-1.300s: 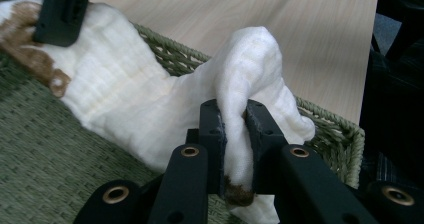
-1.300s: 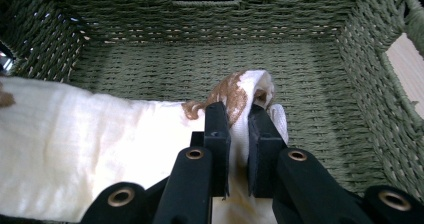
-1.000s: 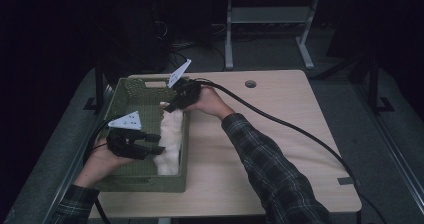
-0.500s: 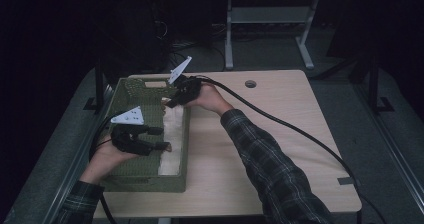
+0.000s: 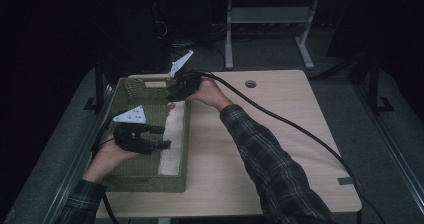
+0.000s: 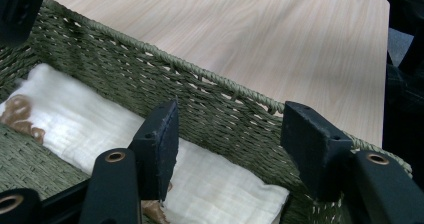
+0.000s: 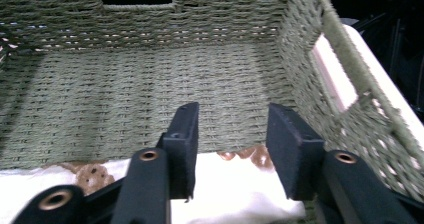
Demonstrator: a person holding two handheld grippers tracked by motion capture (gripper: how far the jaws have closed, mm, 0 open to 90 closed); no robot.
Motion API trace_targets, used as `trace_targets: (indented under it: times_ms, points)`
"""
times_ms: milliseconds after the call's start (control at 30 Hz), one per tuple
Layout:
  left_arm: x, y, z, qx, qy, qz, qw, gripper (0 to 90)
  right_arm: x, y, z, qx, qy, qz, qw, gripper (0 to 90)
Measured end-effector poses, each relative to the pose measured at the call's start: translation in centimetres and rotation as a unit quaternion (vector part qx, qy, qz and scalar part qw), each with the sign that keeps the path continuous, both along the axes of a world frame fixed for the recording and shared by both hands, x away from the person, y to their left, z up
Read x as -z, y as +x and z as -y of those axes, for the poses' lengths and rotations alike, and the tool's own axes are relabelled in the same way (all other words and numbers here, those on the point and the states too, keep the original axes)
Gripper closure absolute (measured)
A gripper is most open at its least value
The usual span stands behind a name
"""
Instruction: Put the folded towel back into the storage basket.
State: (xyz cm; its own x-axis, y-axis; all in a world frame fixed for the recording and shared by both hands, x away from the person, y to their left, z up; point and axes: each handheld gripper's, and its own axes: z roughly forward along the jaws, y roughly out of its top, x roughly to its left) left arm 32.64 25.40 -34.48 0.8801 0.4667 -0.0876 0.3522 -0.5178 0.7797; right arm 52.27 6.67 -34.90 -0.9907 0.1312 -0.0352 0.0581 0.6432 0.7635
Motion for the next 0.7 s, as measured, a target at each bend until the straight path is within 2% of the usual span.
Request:
trace_targets:
  times_ms: [100, 300, 533, 700]
  points:
    - [-0.2, 0.2, 0.3, -0.002, -0.005, 0.0, 1.0, 37.3, -0.4, 0.0, 0.6, 0.003, 0.005, -0.012, 0.9999, 47.9]
    - [-0.9, 0.5, 2.0, 0.002, -0.01, 0.003, 0.9999, 36.5, -1.3, -0.6, 2.6, 0.007, 0.015, -0.014, 0.9998, 46.0]
    - [-1.8, 0.9, 4.6, 0.006, -0.011, 0.013, 0.9998, 36.2, -2.1, -1.4, 6.0, 0.009, 0.015, -0.011, 0.9998, 45.6]
    - [-2.3, 0.9, 7.1, 0.012, -0.002, 0.017, 0.9998, 35.5, -2.8, -1.6, 8.8, 0.017, 0.02, -0.012, 0.9996, 45.1]
